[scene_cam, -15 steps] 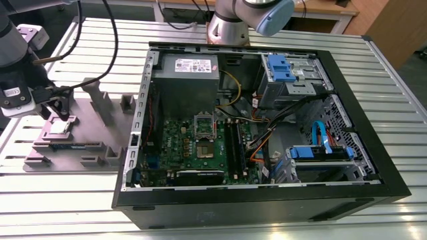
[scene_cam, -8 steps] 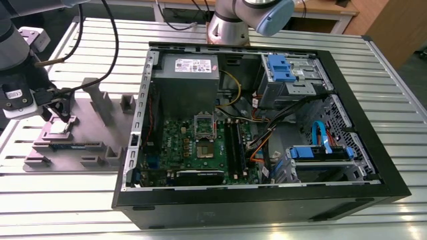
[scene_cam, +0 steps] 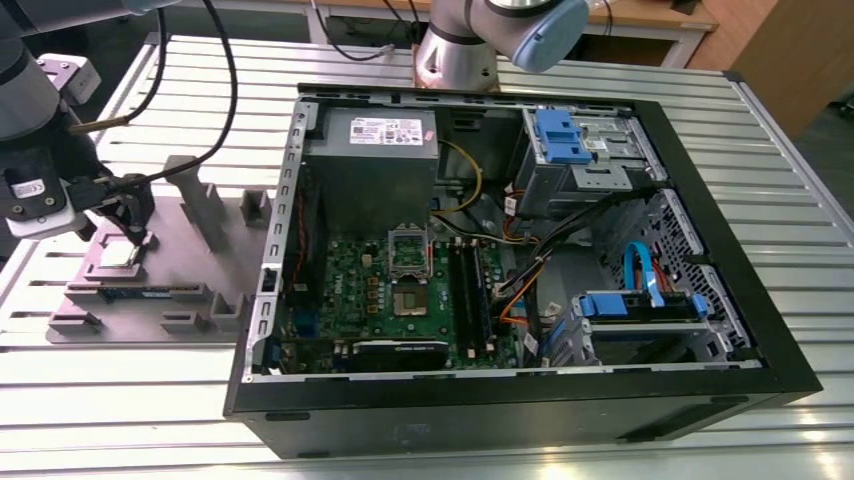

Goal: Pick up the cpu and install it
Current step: 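Pick up the cpu and move it towards the insertion slot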

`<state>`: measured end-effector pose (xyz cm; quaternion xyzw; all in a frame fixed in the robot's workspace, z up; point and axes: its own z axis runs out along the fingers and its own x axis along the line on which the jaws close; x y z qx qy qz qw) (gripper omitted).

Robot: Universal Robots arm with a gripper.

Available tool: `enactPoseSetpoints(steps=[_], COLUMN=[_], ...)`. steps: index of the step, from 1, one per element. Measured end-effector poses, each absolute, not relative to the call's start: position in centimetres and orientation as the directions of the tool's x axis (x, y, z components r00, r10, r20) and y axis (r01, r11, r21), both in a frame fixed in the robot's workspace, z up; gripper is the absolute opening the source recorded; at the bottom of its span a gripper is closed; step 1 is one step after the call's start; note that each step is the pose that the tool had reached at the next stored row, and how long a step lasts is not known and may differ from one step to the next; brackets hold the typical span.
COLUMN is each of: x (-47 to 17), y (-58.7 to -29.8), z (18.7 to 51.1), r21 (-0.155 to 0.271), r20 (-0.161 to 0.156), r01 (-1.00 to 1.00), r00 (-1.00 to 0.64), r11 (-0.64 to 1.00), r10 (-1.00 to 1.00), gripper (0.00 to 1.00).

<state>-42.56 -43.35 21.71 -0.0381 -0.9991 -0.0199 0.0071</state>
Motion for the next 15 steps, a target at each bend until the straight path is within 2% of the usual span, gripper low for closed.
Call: enactPoseSetpoints(steps=[15], x=[-43.5], y=[-43.2], z=[20.3], r21=[0.039], r20=[0.011], r01=[0.033], r00=[-0.999], r11=[0.999], r10=[0.032], gripper=[0.61])
